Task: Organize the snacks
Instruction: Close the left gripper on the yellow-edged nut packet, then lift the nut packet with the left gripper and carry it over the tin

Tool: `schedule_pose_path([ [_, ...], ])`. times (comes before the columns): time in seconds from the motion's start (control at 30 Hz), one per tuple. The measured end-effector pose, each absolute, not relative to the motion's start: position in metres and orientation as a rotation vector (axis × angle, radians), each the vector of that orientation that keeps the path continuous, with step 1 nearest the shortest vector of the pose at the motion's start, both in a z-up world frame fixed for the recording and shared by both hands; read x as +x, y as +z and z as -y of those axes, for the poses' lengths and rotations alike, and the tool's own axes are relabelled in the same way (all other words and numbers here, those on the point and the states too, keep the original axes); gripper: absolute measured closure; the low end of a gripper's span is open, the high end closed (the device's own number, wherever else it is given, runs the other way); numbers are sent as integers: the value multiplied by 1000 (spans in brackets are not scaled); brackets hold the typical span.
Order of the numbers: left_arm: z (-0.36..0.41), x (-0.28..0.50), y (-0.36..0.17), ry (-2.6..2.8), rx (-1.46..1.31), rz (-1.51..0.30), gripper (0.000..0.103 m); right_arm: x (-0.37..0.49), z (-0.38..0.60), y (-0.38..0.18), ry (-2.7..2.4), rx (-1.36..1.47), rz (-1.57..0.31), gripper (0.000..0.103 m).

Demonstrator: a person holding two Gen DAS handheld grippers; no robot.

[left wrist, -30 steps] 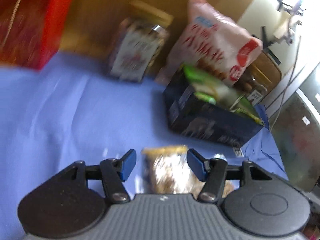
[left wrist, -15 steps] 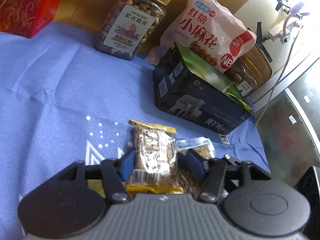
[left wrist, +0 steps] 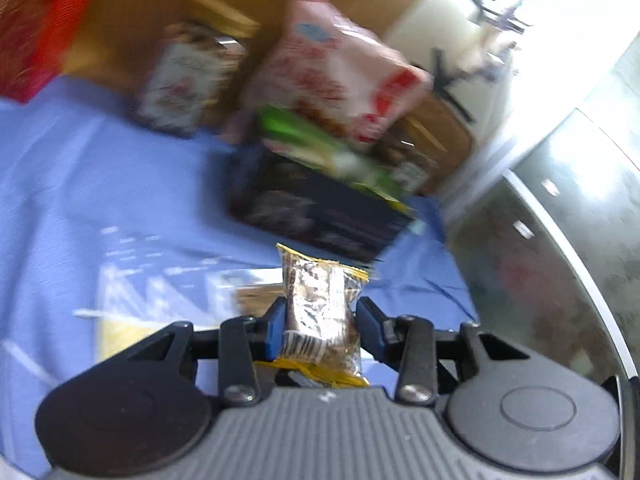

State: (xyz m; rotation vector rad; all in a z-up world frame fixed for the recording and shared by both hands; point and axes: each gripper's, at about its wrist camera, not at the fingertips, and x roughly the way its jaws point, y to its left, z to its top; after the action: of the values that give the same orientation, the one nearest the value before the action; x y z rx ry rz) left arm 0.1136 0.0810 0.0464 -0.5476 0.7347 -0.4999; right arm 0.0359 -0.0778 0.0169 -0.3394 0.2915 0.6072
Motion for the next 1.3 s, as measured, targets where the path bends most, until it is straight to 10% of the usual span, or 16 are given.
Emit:
schedule_pose_path([
  [0.8,118,108,9,-693,-293,-972,62,3,238,-21,368,-111,-456,46],
  [1.03,117,112,17,-663,-238,-943,34,0,241,-25,371,-103,-465,37],
  [1.3,129,107,13,-706,-177,-934,59,2,231,-26,390,-119,-467,43],
])
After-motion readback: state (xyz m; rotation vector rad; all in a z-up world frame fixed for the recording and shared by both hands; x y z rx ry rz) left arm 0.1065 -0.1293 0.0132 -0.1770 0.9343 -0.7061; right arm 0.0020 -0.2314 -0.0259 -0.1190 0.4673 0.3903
